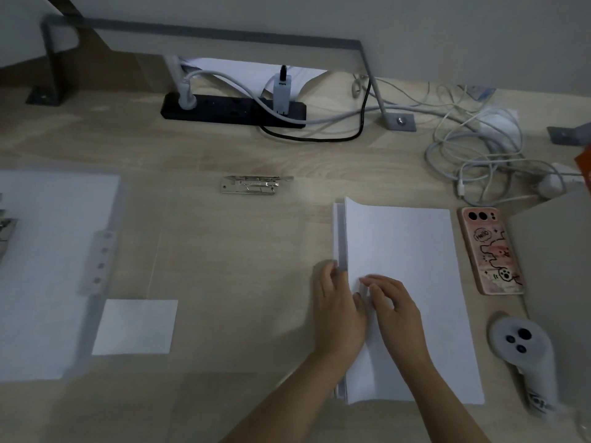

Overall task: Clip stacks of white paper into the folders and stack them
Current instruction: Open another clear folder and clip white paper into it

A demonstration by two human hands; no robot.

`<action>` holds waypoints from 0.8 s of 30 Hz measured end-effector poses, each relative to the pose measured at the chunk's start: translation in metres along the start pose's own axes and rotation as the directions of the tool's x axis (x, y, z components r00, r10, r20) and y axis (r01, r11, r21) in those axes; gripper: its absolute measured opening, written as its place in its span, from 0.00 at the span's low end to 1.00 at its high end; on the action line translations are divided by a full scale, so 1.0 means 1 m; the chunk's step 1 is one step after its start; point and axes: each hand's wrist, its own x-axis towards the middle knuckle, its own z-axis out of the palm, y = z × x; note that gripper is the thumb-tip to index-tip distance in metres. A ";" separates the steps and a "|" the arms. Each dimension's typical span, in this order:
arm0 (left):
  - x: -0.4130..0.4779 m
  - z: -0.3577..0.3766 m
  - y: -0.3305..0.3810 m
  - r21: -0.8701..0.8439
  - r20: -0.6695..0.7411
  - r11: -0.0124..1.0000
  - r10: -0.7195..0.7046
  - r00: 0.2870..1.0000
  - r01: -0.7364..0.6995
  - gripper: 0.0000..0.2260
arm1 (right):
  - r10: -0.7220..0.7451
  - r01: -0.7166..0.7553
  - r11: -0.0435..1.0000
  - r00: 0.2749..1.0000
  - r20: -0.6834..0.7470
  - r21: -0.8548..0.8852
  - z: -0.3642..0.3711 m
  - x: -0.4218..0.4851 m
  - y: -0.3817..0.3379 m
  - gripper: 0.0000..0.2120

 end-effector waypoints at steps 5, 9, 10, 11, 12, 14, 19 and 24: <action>-0.011 0.001 -0.003 -0.037 0.051 0.999 0.037 0.998 -0.035 0.26 | -0.027 0.027 0.999 1.000 -0.003 -0.020 0.001 0.001 0.001 0.12; -0.013 0.003 -0.005 -0.073 0.032 0.996 0.047 0.998 -0.045 0.29 | -0.027 0.027 0.999 1.000 -0.008 -0.039 0.001 0.002 0.002 0.12; -0.014 0.003 -0.005 -0.074 0.027 0.996 0.052 0.998 -0.050 0.29 | -0.028 0.028 0.999 1.000 -0.009 -0.043 0.001 0.002 0.003 0.12; -0.014 0.004 -0.006 -0.077 0.024 0.996 0.056 0.998 -0.054 0.29 | -0.029 0.028 0.999 1.000 -0.008 -0.046 0.001 0.003 0.004 0.12; -0.015 0.005 -0.007 -0.088 0.022 0.995 0.055 0.998 -0.053 0.30 | -0.030 0.029 0.999 1.000 -0.009 -0.046 0.002 0.003 0.004 0.12; -0.015 0.006 -0.008 -0.101 0.021 0.994 0.046 0.999 -0.044 0.30 | -0.034 0.034 0.998 0.999 -0.010 -0.047 0.001 0.003 0.004 0.12; -0.016 0.005 -0.009 -0.143 -0.032 0.986 0.078 0.996 -0.082 0.28 | -0.036 0.036 0.998 0.999 -0.002 -0.046 0.001 0.002 0.002 0.11; -0.017 0.003 -0.010 -0.316 -0.108 0.947 0.033 0.994 -0.065 0.22 | -0.035 0.036 0.999 0.999 0.007 -0.031 -0.001 0.001 0.002 0.10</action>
